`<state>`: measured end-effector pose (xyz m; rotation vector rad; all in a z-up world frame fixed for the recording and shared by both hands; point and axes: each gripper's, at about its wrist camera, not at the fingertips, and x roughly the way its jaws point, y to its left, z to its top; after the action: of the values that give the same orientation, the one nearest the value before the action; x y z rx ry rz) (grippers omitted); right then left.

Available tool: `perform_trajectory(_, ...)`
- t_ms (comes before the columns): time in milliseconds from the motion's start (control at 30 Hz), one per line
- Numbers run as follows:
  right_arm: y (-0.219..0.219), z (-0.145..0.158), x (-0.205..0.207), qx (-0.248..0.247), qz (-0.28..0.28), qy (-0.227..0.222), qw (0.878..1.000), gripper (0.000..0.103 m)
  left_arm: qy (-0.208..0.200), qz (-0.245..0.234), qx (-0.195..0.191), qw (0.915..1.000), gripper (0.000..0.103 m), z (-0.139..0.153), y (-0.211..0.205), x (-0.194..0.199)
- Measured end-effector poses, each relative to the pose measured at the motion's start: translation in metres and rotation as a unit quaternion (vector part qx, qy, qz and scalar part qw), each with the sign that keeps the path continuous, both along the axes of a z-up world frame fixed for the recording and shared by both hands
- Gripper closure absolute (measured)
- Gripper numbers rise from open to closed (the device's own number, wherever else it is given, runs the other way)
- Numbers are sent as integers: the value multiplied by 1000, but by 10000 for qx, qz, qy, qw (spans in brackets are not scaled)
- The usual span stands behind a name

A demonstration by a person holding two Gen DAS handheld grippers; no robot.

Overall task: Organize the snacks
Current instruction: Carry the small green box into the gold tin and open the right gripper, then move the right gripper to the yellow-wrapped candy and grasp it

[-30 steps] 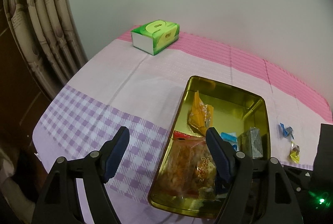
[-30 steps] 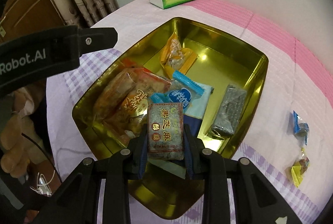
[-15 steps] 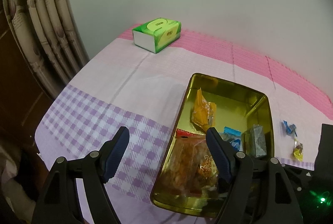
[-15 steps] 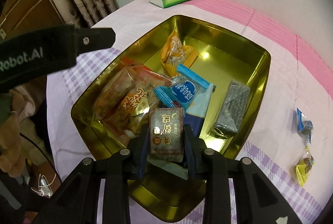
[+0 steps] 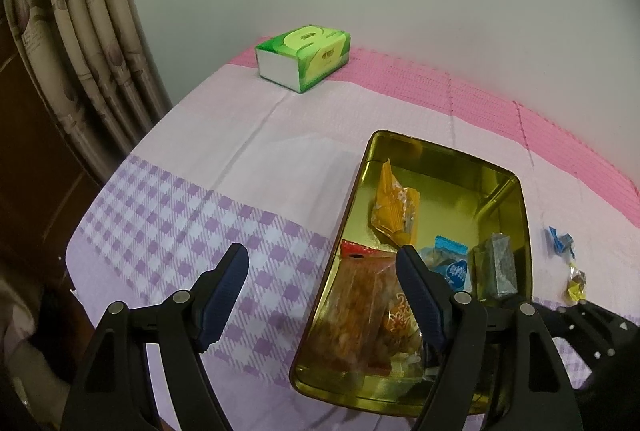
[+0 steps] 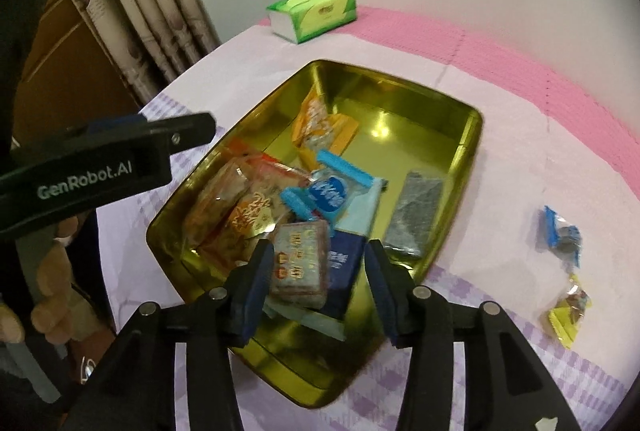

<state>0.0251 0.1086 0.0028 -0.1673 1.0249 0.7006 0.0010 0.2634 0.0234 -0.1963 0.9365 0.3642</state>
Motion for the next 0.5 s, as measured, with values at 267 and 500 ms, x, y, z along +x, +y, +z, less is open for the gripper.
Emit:
perform_trajectory(267,-53,8,15,78,-631,-69,9980,56,18,-3,14,10000,27,-1,-2,0)
perform_trajectory(500,-127,0,40,-208,-1521,4,9881,56,57,-72,58,9999,27,-2,-6,1)
